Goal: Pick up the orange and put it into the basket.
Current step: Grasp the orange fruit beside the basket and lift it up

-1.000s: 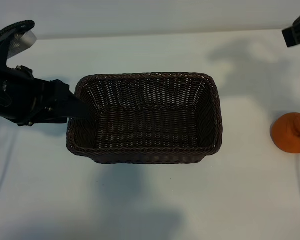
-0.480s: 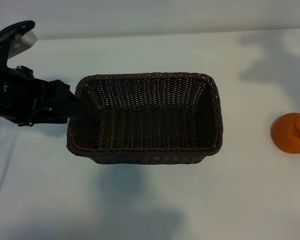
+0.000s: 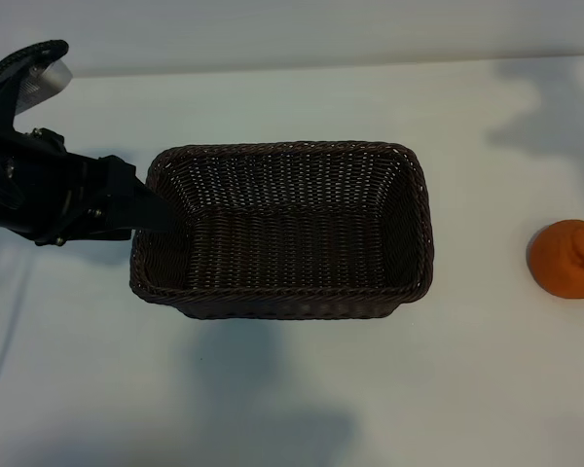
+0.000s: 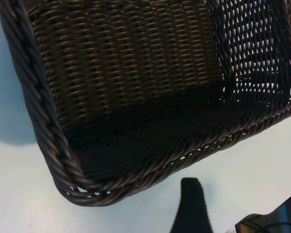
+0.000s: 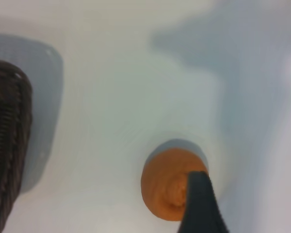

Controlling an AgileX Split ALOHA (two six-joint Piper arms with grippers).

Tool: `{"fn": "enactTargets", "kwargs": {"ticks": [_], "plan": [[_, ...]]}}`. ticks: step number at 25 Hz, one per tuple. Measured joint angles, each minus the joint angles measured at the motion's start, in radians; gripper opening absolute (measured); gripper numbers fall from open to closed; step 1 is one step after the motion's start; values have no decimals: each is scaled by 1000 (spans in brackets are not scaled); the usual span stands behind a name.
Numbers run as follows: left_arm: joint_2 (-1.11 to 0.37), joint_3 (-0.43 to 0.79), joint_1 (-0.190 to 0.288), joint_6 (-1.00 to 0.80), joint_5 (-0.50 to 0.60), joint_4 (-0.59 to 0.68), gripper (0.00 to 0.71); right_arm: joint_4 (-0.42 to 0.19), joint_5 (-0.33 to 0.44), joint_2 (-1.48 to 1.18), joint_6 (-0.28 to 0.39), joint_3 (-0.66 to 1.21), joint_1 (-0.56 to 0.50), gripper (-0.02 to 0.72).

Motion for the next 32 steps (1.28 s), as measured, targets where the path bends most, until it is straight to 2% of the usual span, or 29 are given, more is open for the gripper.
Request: {"fn": "enactTargets", "kwargs": {"ticks": [17,32], "plan": [[0,0,0,18,0,-1,570,-6,76,195,-27,0,-26,461],[0,0,0,25,0,-1,570,-15,103,271,-25,0,-33,437]]}}
